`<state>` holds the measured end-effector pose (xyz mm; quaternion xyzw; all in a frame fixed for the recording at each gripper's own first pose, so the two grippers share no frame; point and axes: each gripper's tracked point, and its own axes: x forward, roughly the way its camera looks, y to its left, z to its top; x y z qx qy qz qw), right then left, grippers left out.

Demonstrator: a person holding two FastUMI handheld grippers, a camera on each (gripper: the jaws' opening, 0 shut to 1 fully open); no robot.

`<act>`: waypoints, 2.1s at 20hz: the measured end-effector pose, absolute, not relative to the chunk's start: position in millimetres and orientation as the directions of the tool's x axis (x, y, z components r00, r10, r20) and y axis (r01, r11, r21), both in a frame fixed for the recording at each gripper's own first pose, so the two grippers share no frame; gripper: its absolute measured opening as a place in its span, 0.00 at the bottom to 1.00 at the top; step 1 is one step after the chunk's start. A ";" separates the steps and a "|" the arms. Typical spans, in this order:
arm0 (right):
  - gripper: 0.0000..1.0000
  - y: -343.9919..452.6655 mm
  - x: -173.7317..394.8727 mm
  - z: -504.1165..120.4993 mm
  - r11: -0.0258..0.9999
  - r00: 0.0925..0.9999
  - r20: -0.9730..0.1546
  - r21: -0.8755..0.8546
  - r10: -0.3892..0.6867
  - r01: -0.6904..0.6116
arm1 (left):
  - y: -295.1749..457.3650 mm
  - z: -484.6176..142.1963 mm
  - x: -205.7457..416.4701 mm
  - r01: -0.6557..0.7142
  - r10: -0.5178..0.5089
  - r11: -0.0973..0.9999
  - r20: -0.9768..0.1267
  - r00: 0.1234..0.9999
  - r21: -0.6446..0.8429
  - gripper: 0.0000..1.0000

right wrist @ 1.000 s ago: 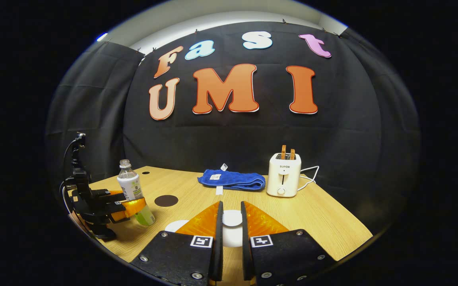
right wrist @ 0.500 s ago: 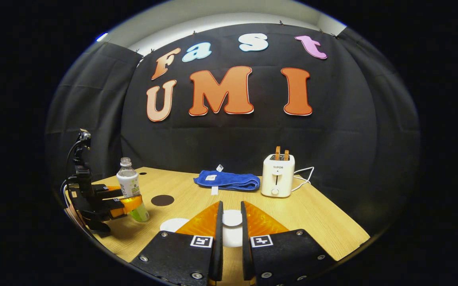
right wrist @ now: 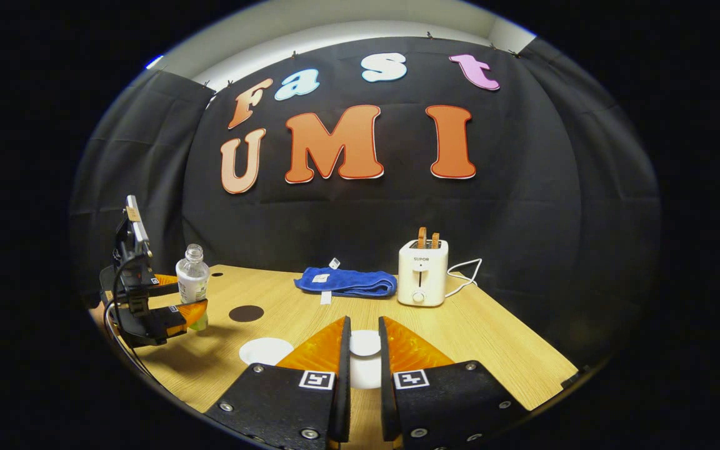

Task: Open the teacup lid with one hand, grasp the water bottle and pour water into the teacup with the other hand; after pouring, place the water bottle on the coaster and then close the teacup lid.

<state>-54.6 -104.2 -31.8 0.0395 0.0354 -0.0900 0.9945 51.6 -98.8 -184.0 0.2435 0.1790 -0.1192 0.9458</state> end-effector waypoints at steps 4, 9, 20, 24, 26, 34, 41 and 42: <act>0.20 -108.2 -58.5 -34.7 0.980 0.981 -0.077 0.074 -0.177 0.182 | -94.3 -186.0 50.9 0.346 -0.120 0.751 -0.399 0.909 0.563 0.66; 0.20 -113.1 -65.6 -38.2 0.979 0.980 -0.077 0.072 -0.183 0.188 | -103.3 -188.0 44.0 0.412 -0.148 0.639 -0.421 0.895 0.650 0.64; 0.20 -123.5 -79.8 -49.9 0.972 0.973 -0.086 0.086 -0.212 0.219 | -130.5 -190.8 37.6 0.473 -0.200 0.275 -0.431 0.880 0.837 0.67; 0.20 -126.1 -82.9 -51.2 0.971 0.973 -0.084 0.090 -0.214 0.221 | -136.1 -190.7 36.9 0.477 -0.206 0.179 -0.442 0.873 0.860 0.66; 0.20 -128.4 -84.1 -52.0 0.970 0.973 -0.085 0.094 -0.217 0.224 | -135.2 -190.6 37.7 0.477 -0.201 0.121 -0.449 0.871 0.871 0.66; 0.20 -133.5 -87.5 -58.2 0.967 0.972 -0.089 0.111 -0.220 0.229 | -141.4 -181.6 37.6 0.438 -0.211 -0.065 -0.442 0.872 0.896 0.70; 0.20 -138.0 -90.8 -64.4 0.964 0.971 -0.093 0.130 -0.221 0.232 | -139.6 -177.9 38.5 0.399 -0.205 -0.184 -0.432 0.878 0.898 0.64; 0.20 -137.7 -91.0 -65.8 0.964 0.971 -0.094 0.131 -0.218 0.229 | -139.7 -175.8 38.1 0.394 -0.206 -0.198 -0.431 0.879 0.898 0.67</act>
